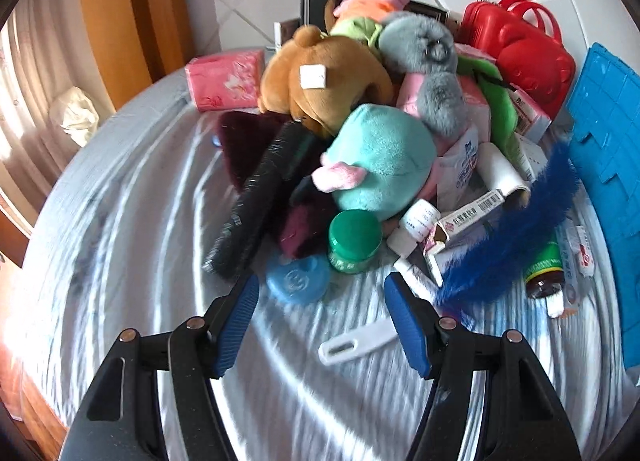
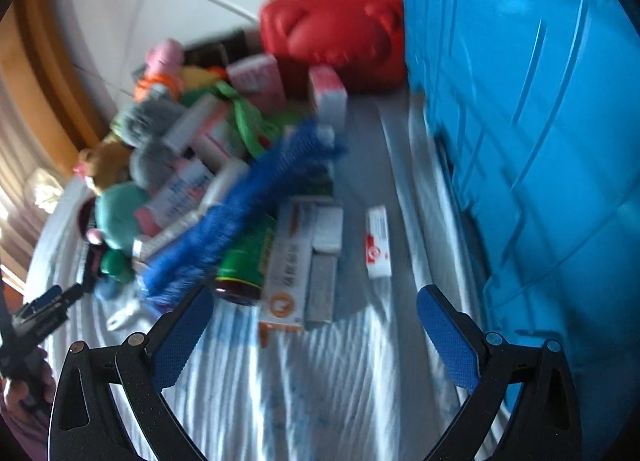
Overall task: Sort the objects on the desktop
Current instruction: 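Grasp the green round lid with the left gripper while the right grasps the white-red ointment box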
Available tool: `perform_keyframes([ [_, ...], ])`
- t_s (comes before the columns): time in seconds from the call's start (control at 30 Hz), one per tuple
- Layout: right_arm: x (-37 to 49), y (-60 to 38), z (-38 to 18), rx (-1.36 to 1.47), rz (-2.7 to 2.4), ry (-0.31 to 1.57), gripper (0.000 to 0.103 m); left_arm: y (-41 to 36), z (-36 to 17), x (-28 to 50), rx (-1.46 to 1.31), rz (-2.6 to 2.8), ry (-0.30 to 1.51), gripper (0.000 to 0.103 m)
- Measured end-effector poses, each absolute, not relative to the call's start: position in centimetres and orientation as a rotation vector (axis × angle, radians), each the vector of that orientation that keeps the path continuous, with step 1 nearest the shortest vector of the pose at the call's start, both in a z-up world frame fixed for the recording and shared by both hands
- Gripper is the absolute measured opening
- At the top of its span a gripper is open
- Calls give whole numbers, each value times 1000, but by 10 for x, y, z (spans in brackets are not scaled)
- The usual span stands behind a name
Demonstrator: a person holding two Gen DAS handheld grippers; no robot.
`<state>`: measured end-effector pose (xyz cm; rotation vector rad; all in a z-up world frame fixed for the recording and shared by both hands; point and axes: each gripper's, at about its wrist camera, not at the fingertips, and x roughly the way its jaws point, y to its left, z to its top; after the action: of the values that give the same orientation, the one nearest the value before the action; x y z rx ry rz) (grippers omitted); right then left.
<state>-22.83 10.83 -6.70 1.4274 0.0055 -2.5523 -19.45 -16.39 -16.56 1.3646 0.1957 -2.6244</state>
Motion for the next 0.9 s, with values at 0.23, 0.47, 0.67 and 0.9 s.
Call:
perform_keyframes([
  [0.23, -273, 115, -117, 1589, -2557, 16, 103, -160, -204, -243, 1471, -2554, 170, 64],
  [0.47, -311, 122, -150, 1703, -2566, 36, 62, -149, -221, -261, 1453, -2563, 63, 64],
  [0.67, -328, 121, -173, 1751, -2539, 103, 36, -142, -224, -275, 1444, -2541, 8, 64],
  [0.9, -314, 121, -156, 1687, -2541, 129, 26, -151, -201, -251, 1403, -2605, 159, 43],
])
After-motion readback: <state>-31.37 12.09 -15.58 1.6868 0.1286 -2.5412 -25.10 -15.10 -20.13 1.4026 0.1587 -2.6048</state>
